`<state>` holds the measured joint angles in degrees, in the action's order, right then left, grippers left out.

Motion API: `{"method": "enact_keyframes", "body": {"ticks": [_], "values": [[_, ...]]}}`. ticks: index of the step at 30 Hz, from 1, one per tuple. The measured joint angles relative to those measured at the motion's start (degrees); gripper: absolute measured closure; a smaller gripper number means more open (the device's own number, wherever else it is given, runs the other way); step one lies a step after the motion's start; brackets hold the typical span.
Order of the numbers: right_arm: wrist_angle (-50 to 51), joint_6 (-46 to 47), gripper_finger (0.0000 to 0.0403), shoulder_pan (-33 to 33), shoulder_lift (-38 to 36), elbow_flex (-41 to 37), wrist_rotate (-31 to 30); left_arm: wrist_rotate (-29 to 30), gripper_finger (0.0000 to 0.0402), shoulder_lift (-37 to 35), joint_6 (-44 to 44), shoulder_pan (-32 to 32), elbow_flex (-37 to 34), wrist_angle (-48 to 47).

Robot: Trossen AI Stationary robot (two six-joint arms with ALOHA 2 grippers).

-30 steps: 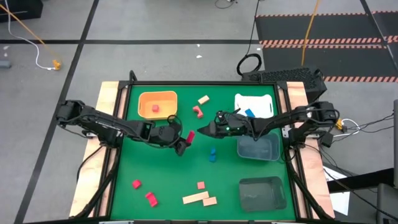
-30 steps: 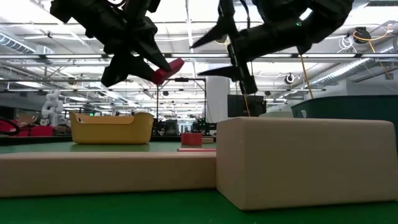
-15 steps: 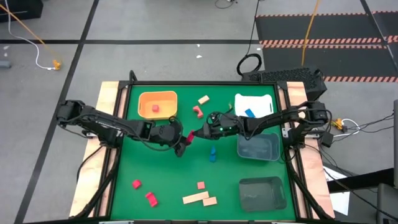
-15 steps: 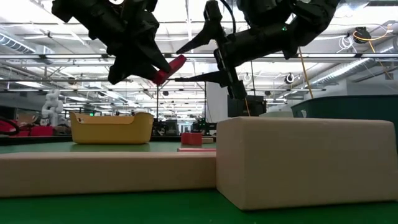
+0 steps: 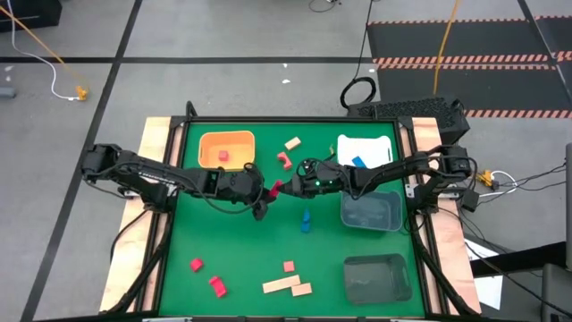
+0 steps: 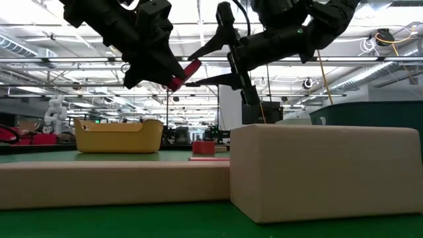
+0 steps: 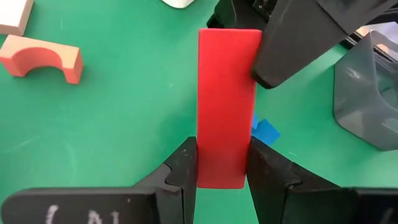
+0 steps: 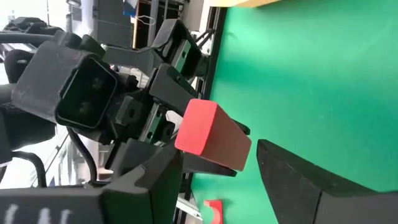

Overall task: Sort & place blocks by color
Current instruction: Put the top red block into the blue bin

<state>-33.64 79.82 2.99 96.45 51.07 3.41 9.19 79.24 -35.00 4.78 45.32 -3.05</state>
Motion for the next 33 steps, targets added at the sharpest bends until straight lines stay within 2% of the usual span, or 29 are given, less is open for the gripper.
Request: {"method": "enact_keyframes", "body": {"ticks": [9,17,33], "values": [[-0.1,-1.21,0.0208,0.81,-0.03,0.0,-4.8,0.0,0.0296,0.64,-1.54,0.07,0.0,0.34],[-0.6,-1.66,0.0215,0.87,-0.1,0.02,-4.97,1.17,0.0296,0.7,-1.25,-0.61,0.0,3.31],[0.04,-2.29,0.0334,0.89,0.03,-0.04,-5.04,3.42,0.0296,0.7,-0.95,-1.92,0.0,3.15]]}}
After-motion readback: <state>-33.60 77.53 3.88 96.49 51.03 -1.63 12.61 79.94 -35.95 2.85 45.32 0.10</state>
